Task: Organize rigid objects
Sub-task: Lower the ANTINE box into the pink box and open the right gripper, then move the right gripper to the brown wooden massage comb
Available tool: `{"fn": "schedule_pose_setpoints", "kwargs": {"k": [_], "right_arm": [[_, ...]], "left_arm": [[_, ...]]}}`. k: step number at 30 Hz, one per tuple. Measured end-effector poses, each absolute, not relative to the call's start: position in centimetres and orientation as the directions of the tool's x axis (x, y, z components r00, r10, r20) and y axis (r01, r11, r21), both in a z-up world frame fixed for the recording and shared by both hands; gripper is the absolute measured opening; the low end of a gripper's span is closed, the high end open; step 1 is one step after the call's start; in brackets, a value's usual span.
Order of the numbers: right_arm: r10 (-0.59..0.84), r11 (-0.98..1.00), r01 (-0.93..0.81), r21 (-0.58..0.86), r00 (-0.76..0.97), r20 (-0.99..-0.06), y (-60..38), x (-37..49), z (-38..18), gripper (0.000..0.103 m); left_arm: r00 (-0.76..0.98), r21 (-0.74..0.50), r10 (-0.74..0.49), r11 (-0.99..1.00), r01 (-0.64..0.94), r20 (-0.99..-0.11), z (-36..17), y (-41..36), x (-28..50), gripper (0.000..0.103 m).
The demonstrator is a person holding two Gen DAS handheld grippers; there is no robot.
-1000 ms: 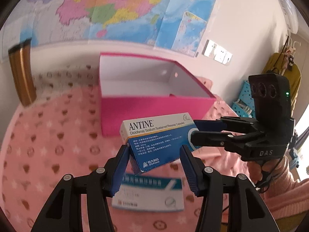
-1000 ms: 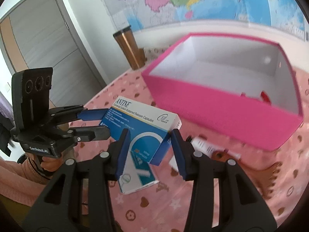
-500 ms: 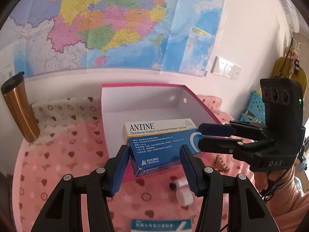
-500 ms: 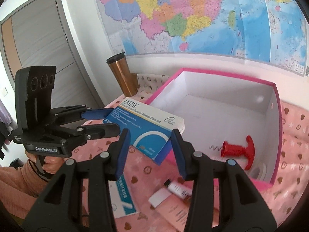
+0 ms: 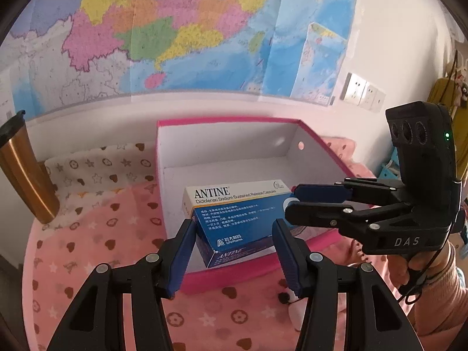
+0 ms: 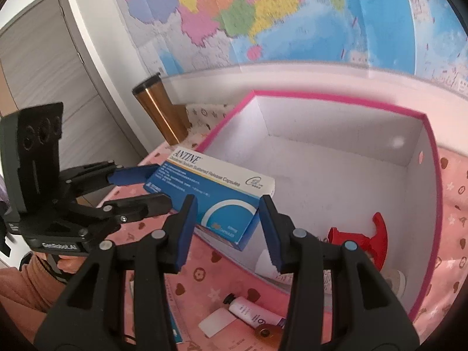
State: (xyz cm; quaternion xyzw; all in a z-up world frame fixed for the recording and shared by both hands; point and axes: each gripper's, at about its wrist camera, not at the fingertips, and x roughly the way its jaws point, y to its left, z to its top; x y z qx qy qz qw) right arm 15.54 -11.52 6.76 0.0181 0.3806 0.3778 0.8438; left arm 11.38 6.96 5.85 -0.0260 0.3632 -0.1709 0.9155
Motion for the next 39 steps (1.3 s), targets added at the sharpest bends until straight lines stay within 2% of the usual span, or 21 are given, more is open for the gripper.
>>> {"fn": "schedule_pose_setpoints", "kwargs": {"k": [11, 19, 30, 34, 39], "right_arm": [[0.622, 0.732, -0.585, 0.349, 0.366, -0.692, -10.2, 18.0, 3.5, 0.047], [0.625, 0.74, -0.575, 0.349, 0.397, -0.672, -11.1, 17.3, 4.0, 0.047], [0.671, 0.725, -0.584, 0.364, 0.481, -0.565, -16.4, 11.4, 7.0, 0.048], [0.653, 0.747, -0.554, 0.367, 0.511, -0.558, -18.8, 9.8, 6.8, 0.049], [0.606, 0.792, -0.48, 0.378, 0.54, -0.585, -22.0, 7.9, 4.8, 0.049]], "left_arm": [[0.687, -0.094, -0.256, 0.96, 0.266, -0.68, 4.9, 5.9, 12.4, 0.054], [0.726, -0.093, -0.26, 0.96, 0.263, -0.637, 5.7, 6.0, 11.1, 0.056], [0.767, -0.119, -0.342, 0.935, 0.333, -0.543, 7.1, 4.6, 6.1, 0.063], [0.726, -0.169, -0.407, 0.909, 0.381, -0.554, 6.1, 3.2, 5.0, 0.063], [0.64, -0.231, -0.469, 0.876, 0.423, -0.609, 3.1, 0.6, 4.7, 0.063]]}}
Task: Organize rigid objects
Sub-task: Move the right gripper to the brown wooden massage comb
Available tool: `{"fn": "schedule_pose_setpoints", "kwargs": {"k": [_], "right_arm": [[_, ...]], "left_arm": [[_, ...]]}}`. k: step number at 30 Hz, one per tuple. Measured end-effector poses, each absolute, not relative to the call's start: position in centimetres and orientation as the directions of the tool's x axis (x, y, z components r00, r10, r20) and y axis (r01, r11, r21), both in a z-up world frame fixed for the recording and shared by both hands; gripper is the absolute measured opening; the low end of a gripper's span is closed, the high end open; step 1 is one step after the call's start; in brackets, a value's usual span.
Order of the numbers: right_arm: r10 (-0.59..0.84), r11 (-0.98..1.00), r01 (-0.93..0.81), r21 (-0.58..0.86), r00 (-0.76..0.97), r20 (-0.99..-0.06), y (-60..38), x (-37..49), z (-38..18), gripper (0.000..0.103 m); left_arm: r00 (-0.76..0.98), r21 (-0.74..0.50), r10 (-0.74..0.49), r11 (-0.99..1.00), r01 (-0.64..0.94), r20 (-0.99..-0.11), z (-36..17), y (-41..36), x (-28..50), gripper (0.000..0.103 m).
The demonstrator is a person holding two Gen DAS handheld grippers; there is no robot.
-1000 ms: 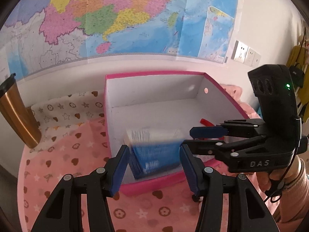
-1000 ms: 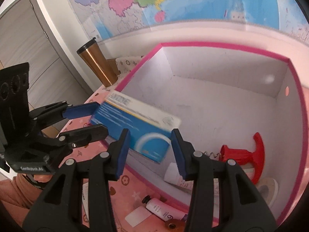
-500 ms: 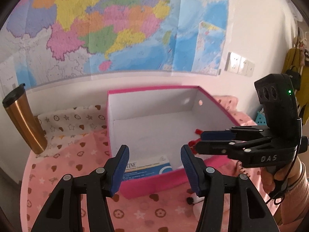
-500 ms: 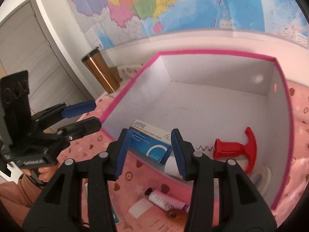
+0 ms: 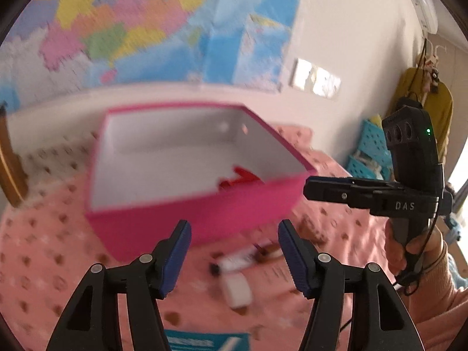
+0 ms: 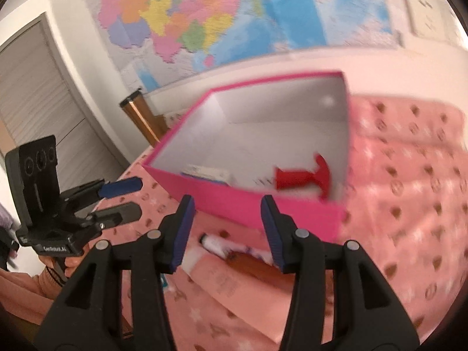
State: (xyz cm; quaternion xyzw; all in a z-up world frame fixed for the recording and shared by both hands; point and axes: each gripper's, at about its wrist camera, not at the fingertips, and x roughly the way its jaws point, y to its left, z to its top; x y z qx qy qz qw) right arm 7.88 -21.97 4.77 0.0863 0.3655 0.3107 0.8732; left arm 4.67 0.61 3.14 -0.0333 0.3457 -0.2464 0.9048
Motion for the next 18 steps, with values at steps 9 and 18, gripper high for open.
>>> {"fn": "schedule_pose_setpoints", "kwargs": {"k": [9, 18], "right_arm": [[0.509, 0.859, -0.277, 0.43, 0.545, -0.666, -27.8, 6.7, -0.9, 0.049], [0.477, 0.873, -0.203, 0.443, 0.543, -0.691, -30.1, 6.8, -3.2, 0.049]], "left_arm": [[0.528, -0.255, -0.492, 0.851, 0.459, -0.692, -0.8, -3.6, 5.7, 0.063], [0.483, -0.239, -0.463, 0.858, 0.455, -0.743, -2.6, -5.3, 6.9, 0.063]]}}
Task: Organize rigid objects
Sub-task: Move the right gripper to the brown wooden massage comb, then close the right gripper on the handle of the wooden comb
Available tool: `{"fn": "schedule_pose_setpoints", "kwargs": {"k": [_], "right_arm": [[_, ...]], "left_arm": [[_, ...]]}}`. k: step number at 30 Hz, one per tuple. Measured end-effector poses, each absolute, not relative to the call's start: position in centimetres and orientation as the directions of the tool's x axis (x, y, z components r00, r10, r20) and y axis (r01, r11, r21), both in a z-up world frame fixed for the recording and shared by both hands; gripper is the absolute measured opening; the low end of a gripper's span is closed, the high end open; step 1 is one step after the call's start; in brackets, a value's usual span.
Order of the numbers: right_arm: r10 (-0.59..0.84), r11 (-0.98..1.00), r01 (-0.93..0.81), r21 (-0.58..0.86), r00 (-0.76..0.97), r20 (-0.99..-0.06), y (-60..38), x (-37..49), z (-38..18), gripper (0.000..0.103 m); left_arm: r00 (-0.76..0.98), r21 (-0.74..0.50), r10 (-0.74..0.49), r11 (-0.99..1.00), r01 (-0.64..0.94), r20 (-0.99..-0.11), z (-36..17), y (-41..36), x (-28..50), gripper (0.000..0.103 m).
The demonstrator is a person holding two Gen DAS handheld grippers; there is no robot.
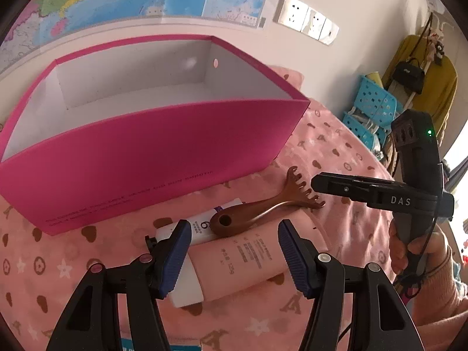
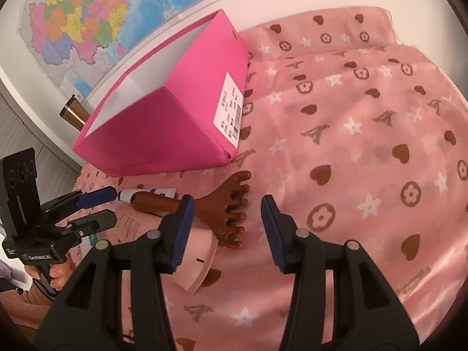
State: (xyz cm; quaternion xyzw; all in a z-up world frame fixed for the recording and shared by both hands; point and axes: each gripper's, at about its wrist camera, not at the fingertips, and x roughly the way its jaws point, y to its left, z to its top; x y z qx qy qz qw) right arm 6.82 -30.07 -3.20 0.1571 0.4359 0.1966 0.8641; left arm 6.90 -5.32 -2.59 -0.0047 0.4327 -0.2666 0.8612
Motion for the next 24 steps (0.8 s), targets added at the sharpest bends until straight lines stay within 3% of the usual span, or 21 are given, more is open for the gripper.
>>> {"fn": "schedule_pose_setpoints", "kwargs": {"k": [24], "right_arm": [[0.525, 0.848, -0.244, 0.471, 0.508, -0.682, -29.3, 7.7, -4.4, 0.05]], "left_arm": [[0.419, -0.337, -0.503, 0.848, 0.41, -0.756, -3.9, -6.0, 8.6, 0.056]]}}
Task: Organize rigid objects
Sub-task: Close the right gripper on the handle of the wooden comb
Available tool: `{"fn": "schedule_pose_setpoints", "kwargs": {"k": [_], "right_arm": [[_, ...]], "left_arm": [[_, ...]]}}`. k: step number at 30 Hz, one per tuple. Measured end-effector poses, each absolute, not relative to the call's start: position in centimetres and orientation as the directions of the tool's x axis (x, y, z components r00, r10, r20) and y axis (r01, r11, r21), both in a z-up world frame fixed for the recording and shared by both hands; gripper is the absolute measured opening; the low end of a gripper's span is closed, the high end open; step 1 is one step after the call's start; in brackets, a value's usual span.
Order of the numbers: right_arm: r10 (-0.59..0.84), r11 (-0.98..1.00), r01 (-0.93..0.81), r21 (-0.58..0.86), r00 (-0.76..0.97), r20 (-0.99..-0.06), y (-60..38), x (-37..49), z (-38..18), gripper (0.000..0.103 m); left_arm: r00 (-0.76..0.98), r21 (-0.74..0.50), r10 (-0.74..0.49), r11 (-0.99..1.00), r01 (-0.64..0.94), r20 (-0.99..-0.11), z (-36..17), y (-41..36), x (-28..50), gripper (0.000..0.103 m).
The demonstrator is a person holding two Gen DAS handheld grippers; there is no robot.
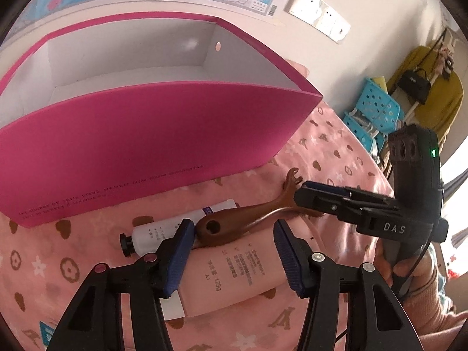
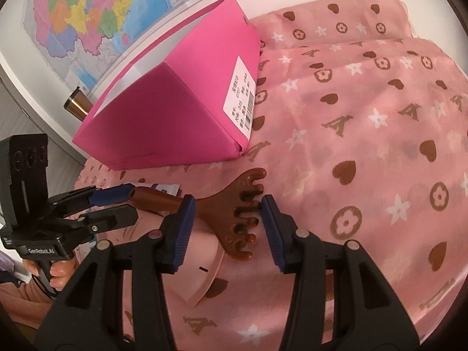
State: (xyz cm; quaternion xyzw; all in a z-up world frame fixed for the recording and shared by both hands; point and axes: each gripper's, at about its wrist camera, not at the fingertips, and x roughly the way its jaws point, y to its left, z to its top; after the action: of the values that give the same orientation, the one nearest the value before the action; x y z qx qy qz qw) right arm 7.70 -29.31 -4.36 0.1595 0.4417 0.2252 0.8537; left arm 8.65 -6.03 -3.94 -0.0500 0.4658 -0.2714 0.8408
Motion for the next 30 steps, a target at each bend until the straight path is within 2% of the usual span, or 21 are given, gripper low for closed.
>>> {"fn": "schedule_pose_setpoints", "kwargs": {"k": [8, 30], "right_arm": [[0.617, 0.778, -0.286, 0.559, 0.511, -0.598, -29.6, 7.1, -3.4, 0.049], [0.65, 0.754, -0.348, 0.558, 0.521, -0.554, -30.0, 6.3, -2.6, 0.046]], "left_arm": [[0.419, -0.327, -0.502, 0.846, 0.421, -0.757, -4.3, -6.8, 8.5, 0.051], [0.452, -0.268, -0.494, 0.838, 0.476, -0.742, -4.0, -7.4, 7.2, 0.048]]}}
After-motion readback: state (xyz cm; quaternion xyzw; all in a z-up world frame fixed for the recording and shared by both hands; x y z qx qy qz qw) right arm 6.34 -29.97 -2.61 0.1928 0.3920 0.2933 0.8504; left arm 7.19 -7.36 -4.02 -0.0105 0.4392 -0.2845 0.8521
